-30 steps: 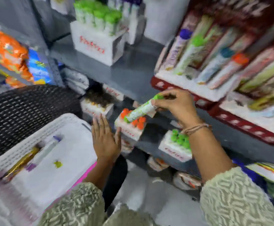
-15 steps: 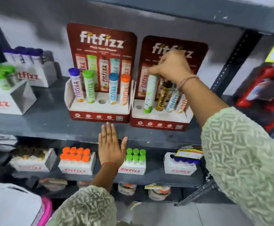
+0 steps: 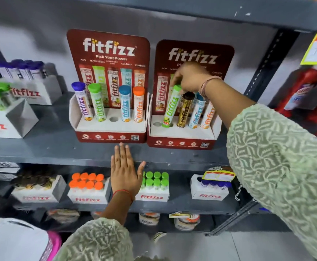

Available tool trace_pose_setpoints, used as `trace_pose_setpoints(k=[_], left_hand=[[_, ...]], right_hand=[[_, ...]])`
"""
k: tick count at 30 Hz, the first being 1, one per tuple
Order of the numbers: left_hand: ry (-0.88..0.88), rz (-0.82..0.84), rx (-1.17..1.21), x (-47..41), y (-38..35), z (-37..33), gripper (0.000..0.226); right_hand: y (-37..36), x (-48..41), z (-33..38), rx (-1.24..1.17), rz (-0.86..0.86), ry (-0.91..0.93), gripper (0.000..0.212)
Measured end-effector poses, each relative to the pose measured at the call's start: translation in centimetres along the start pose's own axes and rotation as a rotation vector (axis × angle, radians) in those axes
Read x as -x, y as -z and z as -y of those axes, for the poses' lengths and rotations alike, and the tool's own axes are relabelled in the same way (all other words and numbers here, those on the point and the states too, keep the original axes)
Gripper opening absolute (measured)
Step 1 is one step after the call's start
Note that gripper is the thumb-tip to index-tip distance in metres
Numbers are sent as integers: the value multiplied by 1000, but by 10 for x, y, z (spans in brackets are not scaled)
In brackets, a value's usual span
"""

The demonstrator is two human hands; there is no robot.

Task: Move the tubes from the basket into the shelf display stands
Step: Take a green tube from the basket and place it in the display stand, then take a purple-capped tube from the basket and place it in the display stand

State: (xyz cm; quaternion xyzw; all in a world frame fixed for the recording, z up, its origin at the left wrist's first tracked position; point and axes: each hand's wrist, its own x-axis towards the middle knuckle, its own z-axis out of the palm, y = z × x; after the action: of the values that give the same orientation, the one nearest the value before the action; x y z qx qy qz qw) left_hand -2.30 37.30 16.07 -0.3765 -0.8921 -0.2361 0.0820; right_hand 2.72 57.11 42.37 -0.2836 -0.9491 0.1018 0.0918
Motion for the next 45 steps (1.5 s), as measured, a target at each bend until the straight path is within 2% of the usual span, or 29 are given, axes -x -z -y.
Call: trace_pose_setpoints(k=[7,12,21,24,27,29,32,37,41,45], left_hand=[[-18,12,-21,0,-1,1,81],[-30,12,-26,0,0,3,82],[-94,-3,-11,0,3,6,86],[-147,-42,39,7,22,20,75],[-85,-129,43,31,38,54,68],[48,-168,27,58,43,82,69],[354,-168,-9,122,44,136,72],[778,-138,-113,235,56,204,75],[977,-96,-150,295,50,231,79],[1032,-105,-204,320,35,239,78]], right_hand=[[-3,1,-4,71,-33,103,42],[-16,-1,-5,152,51,125,37],[-23,2,-11,128,45,148,49],[-30,15,-7,74,-69,213,68],[-66,34,30,15,-401,469,56],[-114,49,67,-70,-477,674,44],[-200,73,136,-132,-322,947,25],[-310,103,250,-235,57,1212,26],[-390,120,333,-223,273,1277,30],[-471,123,401,-113,543,1125,37]])
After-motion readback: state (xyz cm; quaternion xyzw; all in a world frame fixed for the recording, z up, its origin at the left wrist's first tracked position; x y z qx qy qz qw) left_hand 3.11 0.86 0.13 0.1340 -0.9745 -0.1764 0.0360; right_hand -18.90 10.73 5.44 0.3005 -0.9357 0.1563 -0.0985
